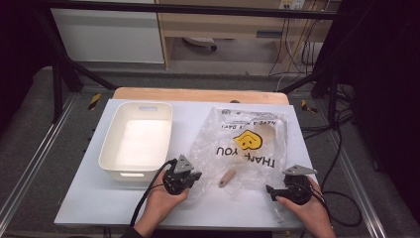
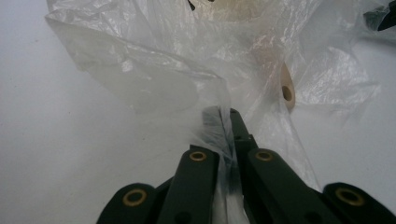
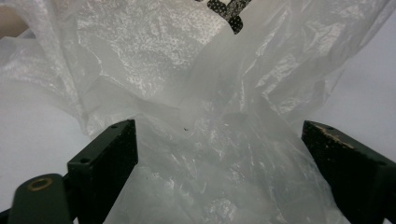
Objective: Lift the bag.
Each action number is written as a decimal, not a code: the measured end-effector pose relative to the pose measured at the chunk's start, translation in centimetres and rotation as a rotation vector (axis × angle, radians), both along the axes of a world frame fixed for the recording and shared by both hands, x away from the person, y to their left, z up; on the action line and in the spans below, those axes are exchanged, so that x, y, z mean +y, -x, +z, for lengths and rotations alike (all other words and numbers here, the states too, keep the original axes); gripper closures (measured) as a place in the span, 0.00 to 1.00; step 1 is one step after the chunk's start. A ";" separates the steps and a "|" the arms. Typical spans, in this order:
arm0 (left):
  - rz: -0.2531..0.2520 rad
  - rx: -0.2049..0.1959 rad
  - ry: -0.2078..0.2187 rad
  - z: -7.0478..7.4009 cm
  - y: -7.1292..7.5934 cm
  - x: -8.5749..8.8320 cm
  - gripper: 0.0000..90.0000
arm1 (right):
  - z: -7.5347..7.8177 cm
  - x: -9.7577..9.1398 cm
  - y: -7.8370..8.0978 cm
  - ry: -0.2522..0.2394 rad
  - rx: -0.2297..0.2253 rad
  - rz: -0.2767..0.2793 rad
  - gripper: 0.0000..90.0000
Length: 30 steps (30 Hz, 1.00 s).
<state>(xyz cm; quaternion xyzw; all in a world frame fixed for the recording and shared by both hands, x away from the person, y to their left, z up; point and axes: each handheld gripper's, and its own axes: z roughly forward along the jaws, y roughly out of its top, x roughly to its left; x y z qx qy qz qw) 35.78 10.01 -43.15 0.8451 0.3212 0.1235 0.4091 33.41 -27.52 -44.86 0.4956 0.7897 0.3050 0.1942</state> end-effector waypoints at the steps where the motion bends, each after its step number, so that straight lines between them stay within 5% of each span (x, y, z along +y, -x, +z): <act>1: 0.000 0.000 -0.001 0.0 0.0 0.0 1.00 | 0.0 -0.1 0.1 -0.002 0.001 -0.005 0.12; 7: 0.002 0.000 -0.004 -0.1 -0.1 0.1 1.00 | 0.5 -1.0 0.6 -0.038 -0.043 -0.041 0.09; 11: 0.003 0.002 -0.008 -0.2 -0.1 0.2 1.00 | 0.2 -1.2 0.4 -0.016 -0.025 -0.066 0.07; 20: 0.000 0.006 -0.009 -0.2 -0.1 0.1 1.00 | -0.7 -0.9 0.0 0.000 0.032 -0.033 0.06; 24: -0.001 0.008 -0.010 -0.3 -0.1 0.1 1.00 | -0.6 -0.1 0.2 0.005 0.030 0.013 0.12; 30: -0.007 0.012 -0.015 -0.5 0.0 -0.1 1.00 | -0.2 0.6 0.8 0.010 0.015 0.097 0.39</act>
